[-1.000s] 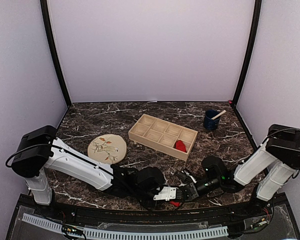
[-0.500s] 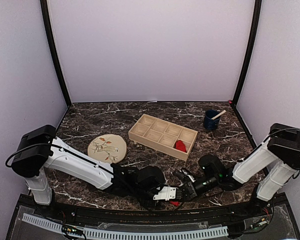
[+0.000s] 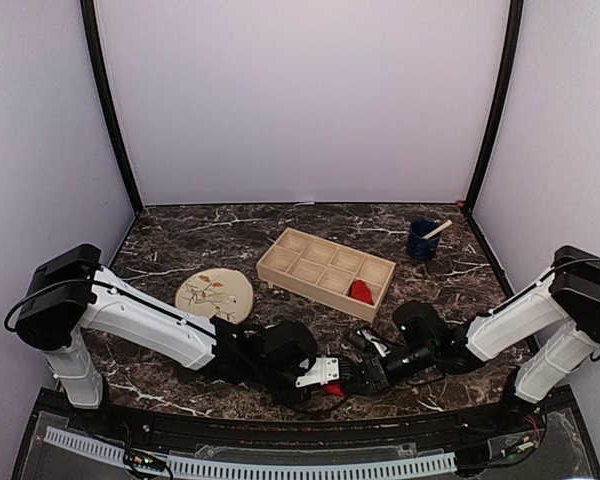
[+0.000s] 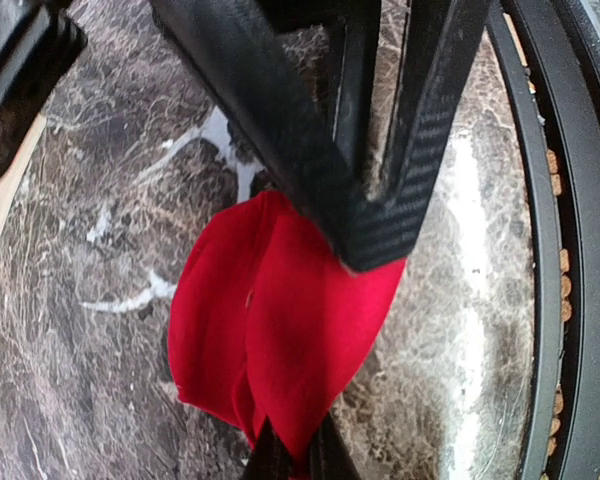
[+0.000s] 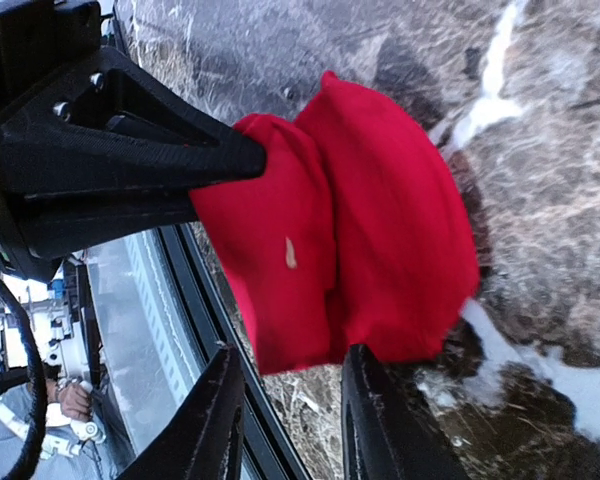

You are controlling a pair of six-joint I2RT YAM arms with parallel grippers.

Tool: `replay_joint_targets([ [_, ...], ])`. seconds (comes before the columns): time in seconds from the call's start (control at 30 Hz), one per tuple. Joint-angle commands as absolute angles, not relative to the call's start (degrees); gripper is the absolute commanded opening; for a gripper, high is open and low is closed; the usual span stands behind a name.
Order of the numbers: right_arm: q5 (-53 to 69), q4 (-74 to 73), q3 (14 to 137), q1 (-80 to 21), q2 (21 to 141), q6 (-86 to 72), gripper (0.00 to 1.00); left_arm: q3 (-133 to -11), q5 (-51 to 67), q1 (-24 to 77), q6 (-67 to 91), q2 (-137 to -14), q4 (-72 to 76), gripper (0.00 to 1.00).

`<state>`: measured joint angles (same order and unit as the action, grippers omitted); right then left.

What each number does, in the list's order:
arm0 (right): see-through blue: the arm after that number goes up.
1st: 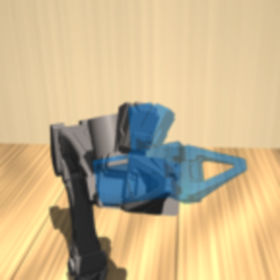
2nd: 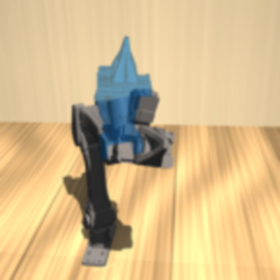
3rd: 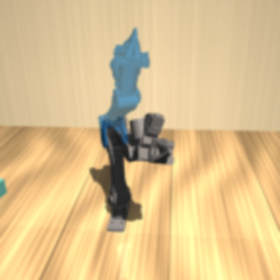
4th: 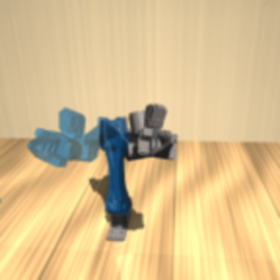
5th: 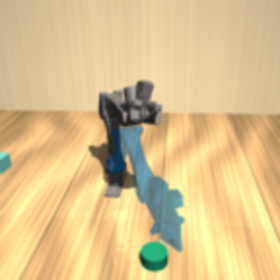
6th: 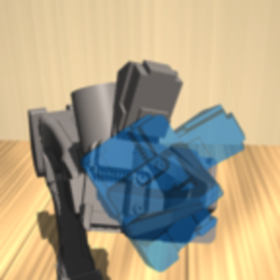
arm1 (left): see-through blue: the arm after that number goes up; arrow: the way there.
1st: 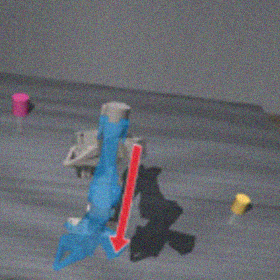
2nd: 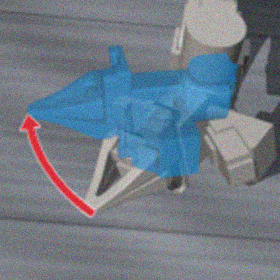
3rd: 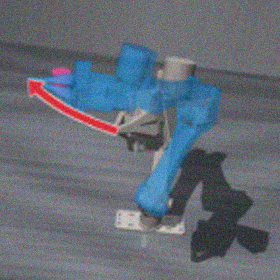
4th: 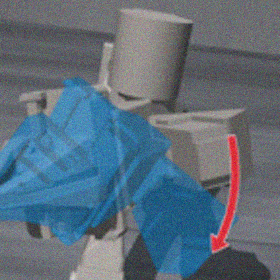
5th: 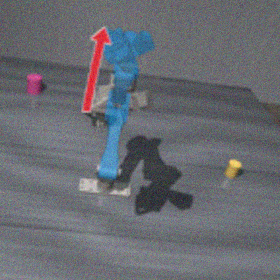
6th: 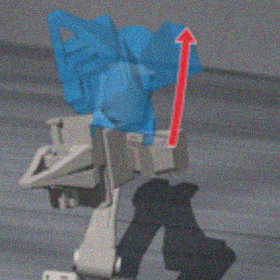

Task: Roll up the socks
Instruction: Roll the sock at the center of the board.

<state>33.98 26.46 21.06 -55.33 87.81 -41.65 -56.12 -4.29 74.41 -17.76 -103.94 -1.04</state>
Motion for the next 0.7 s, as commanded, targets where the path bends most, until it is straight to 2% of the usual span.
replay_joint_targets([
  [0.0,30.18,24.69,21.58,-54.85,85.23,-39.95,0.32,-53.91,-6.48,73.62,-14.97,-102.39,-8.21,0.00],
  [0.33,22.94,18.73,22.44,-54.58,82.17,-34.99,0.33,-54.50,-6.22,73.30,-13.68,-101.76,-12.88,0.00],
  [0.67,13.10,16.69,20.05,-55.56,75.32,-29.71,0.32,-62.27,7.64,69.52,-13.71,-107.14,-19.82,0.00],
])
